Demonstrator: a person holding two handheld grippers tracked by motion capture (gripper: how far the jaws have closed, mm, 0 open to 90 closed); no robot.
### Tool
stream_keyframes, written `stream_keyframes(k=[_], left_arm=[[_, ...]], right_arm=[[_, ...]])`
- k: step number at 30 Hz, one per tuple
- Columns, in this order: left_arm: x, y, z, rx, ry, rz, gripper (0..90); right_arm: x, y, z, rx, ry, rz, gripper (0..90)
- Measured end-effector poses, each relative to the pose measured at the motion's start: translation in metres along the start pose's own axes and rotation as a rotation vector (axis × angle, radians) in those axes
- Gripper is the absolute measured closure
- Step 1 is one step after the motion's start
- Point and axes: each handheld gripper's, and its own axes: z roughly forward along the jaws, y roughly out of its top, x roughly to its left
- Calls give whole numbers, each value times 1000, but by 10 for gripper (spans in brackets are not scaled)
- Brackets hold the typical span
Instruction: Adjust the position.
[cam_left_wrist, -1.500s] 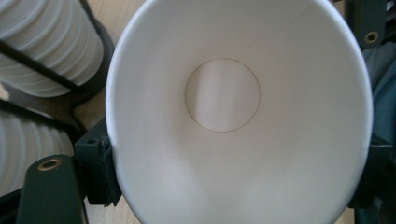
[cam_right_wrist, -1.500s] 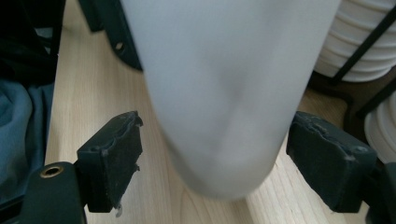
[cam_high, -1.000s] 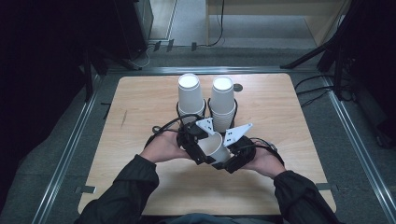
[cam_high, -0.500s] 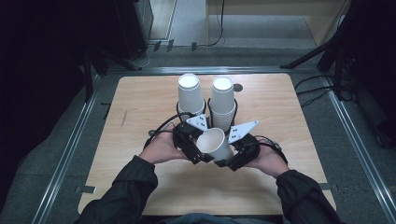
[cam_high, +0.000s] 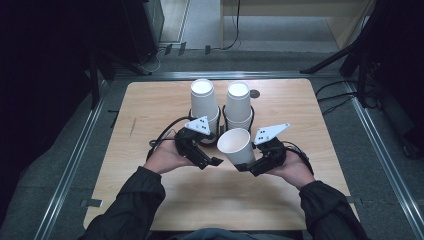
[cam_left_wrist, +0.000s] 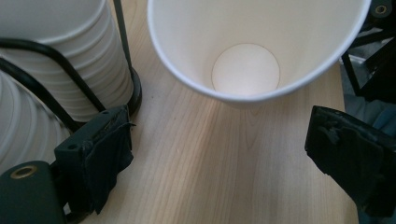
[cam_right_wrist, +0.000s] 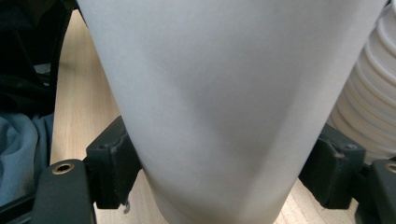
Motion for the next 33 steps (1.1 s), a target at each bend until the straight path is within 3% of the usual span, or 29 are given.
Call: stream_keyframes(k=[5, 8, 10, 18, 21, 22, 30, 33], left_arm=[[4, -9, -4, -72, -30, -54, 76], [5, -14, -6, -160, -70, -97, 77], [3, -13, -5, -163, -54, -103, 76], [-2, -6, 7, -195, -92, -124, 76], [-6, -2, 9, -205, -96, -111, 76], [-6, 0, 11, -208, -113, -120, 76], [-8, 5, 20, -229, -137, -149, 72], [-9, 5, 20, -228, -119, -130, 75]], right_arm=[[-1, 0, 0, -6, -5, -1, 224], [-2, -1, 0, -8, -5, 0, 223], [-1, 0, 0, -10, -6, 0, 223], [1, 1, 1, -23, 6, -10, 223], [2, 2, 3, -27, 15, -13, 223], [3, 2, 3, -28, 16, -14, 223], [8, 5, 14, -15, 39, -22, 223], [10, 5, 16, -9, 41, -18, 223]])
